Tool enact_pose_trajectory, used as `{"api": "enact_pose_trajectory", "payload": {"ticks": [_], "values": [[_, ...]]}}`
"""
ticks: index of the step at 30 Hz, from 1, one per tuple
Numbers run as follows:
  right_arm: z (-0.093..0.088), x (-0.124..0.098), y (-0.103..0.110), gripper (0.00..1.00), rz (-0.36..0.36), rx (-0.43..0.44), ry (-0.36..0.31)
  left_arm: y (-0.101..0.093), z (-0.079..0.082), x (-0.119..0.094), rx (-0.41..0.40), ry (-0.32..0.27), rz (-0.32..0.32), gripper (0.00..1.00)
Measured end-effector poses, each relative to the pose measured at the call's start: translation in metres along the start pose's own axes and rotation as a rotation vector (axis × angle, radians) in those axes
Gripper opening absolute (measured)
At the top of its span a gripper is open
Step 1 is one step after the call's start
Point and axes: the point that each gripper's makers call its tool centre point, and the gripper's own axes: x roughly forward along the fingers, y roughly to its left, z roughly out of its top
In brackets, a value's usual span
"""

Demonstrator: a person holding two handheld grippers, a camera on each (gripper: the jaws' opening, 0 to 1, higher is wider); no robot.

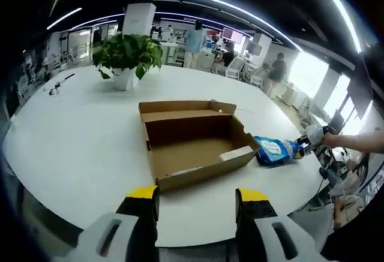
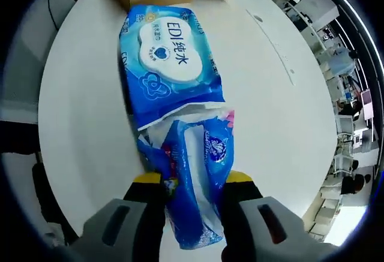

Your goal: Operate the shoe box by opening the lid, removing the specified soft item, and placing it in the target area until the item is outside and the box remains undamaged.

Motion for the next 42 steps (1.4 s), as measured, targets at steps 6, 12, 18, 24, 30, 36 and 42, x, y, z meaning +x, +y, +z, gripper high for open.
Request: {"api": "enact_pose_trajectory", "payload": {"ticks": [6, 12, 18, 24, 30, 36, 42], "values": [[0.001, -0.001, 0.003, 0.34, 0.007, -0.019, 0.0, -0.001, 0.004, 0.002, -0.012, -0.005, -0.01, 0.51], [0.0, -0.001, 0.006, 0.35, 0.014, -0.021, 0.006, -0.003, 0.007, 0.004, -0.007, -0.01, -0.017, 0.51], [0.0, -0.005, 0.008, 0.37, 0.01, -0.033, 0.01, -0.002, 0.007, 0.003, -0.013, -0.017, -0.022, 0.51], [-0.002, -0.014, 0.008, 0.36, -0.001, -0.06, 0.022, -0.006, 0.006, 0.011, -0.003, -0.013, -0.045, 0.51], [-0.006, -0.021, 0.004, 0.34, -0.014, -0.043, 0.035, -0.008, 0.011, 0.02, -0.001, -0.017, -0.075, 0.51], [-0.01, -0.032, -0.001, 0.33, -0.033, -0.008, 0.039, -0.009, 0.019, 0.029, 0.01, -0.018, -0.102, 0.51], [-0.015, -0.044, -0.003, 0.33, -0.055, 0.052, 0.04, -0.013, 0.028, 0.041, 0.028, -0.017, -0.143, 0.51]]}}
